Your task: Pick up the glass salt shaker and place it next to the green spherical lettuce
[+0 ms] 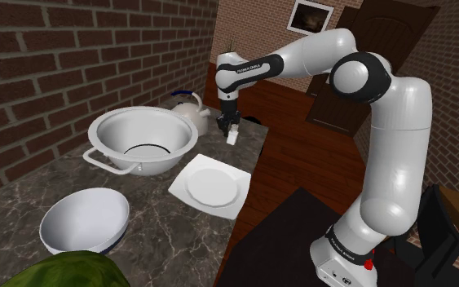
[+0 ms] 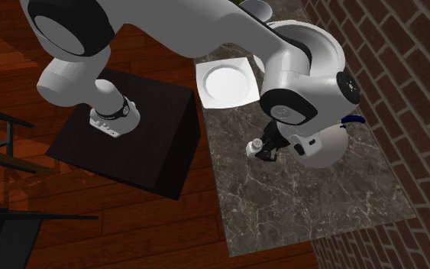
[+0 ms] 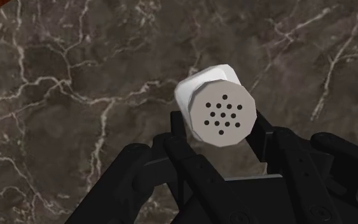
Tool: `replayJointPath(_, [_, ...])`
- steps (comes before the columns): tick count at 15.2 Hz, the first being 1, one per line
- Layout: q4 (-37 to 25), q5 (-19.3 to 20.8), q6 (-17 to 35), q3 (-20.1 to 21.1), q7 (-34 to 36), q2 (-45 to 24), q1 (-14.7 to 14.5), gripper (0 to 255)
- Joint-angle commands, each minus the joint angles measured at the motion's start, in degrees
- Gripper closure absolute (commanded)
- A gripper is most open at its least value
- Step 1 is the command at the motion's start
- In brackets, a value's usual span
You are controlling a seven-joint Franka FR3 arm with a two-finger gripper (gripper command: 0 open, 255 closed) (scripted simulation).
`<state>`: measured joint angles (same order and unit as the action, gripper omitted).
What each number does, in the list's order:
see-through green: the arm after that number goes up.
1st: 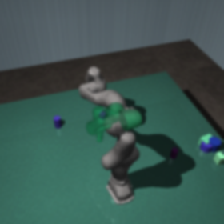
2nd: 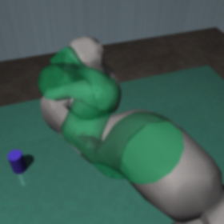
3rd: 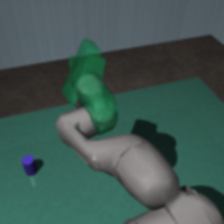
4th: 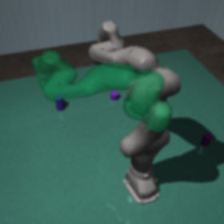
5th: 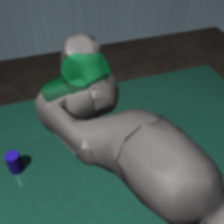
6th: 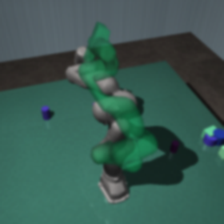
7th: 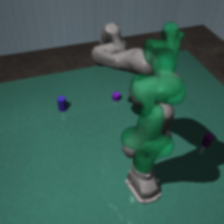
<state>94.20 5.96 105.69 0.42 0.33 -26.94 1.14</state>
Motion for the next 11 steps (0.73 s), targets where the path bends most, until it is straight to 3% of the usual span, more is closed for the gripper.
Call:
replayJointPath(1, [0.0,0.0,0.0,0.0,0.0,0.0,0.0,255])
replayJointPath(11, [-2.83,-0.15,-5.11,0.04,-0.47,2.3,-0.04,255])
